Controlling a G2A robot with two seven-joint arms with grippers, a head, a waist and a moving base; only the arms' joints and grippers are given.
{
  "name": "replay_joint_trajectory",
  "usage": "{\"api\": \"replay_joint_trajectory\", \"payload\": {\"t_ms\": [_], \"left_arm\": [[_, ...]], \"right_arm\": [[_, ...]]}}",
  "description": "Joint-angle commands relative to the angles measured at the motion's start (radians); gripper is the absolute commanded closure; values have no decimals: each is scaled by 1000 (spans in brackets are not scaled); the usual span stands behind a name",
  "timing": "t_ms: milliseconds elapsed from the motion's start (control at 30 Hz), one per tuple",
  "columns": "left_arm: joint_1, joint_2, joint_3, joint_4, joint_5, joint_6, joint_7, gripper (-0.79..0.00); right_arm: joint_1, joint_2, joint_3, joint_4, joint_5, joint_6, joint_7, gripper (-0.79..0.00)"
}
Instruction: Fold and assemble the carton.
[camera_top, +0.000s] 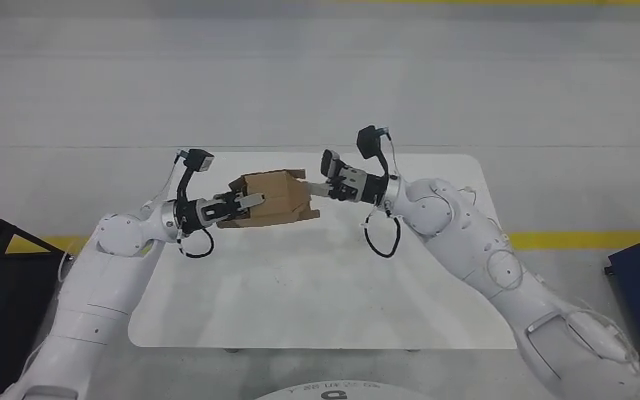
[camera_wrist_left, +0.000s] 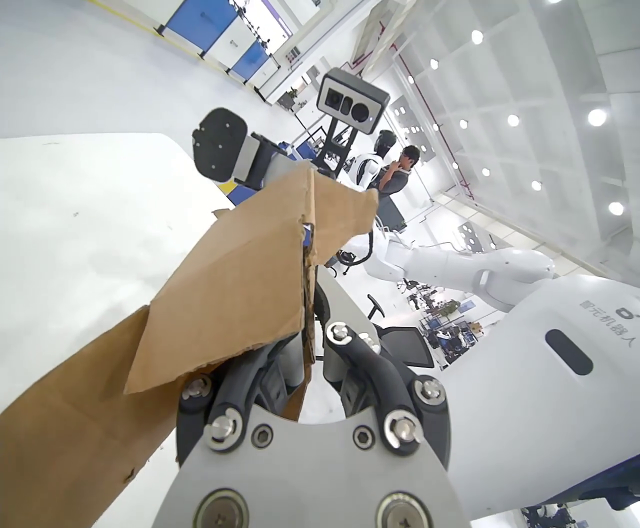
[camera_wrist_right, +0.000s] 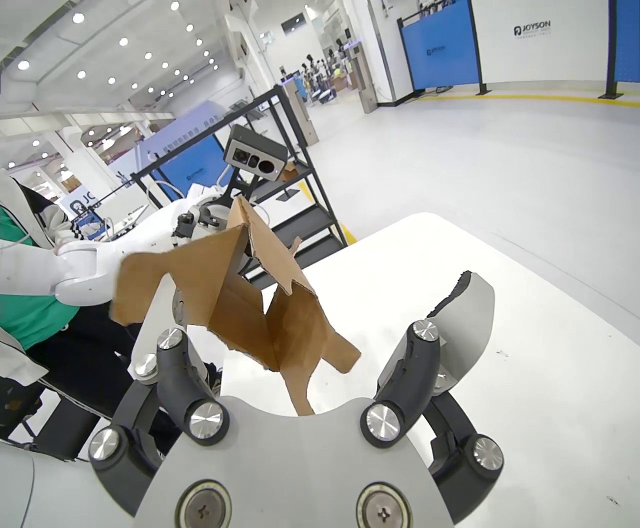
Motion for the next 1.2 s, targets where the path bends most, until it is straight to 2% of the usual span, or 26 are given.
{"api": "replay_joint_trajectory", "payload": {"t_ms": [0,400,467,533,600,700,767,900,967,1033,1133,1167], "left_arm": [[4,4,-15,5,-7,-5,-17,0],[4,4,-15,5,-7,-5,-17,0],[13,0,-5,-8,-64,59,19,0],[11,-8,15,6,-199,133,1,0],[-13,-17,41,57,-337,215,-63,0],[-53,-37,79,143,-553,326,-184,0],[-81,-49,102,205,-615,348,-239,0],[-125,-82,156,294,-777,455,-352,0],[-150,-97,170,344,-855,510,-392,0],[-173,-114,180,386,-952,588,-425,0],[-195,-138,188,431,-1095,687,-431,0],[-200,-143,185,448,-1123,692,-428,0]], "right_arm": [[-19,2,21,-16,7,2,-18,-785],[-29,3,29,-28,13,3,-27,-785],[-29,3,29,-28,13,3,-27,-785],[-33,3,28,-24,22,7,-27,-785],[-29,1,41,24,76,12,-19,-785],[-34,3,70,73,167,-62,1,-785],[-44,9,97,99,213,-99,16,-785],[-68,19,140,109,227,-110,37,-785],[-83,22,159,98,201,-99,25,-785],[-114,21,163,64,254,-137,12,-785],[-114,21,163,64,254,-137,12,-785],[-114,21,163,64,254,-137,12,-785]]}}
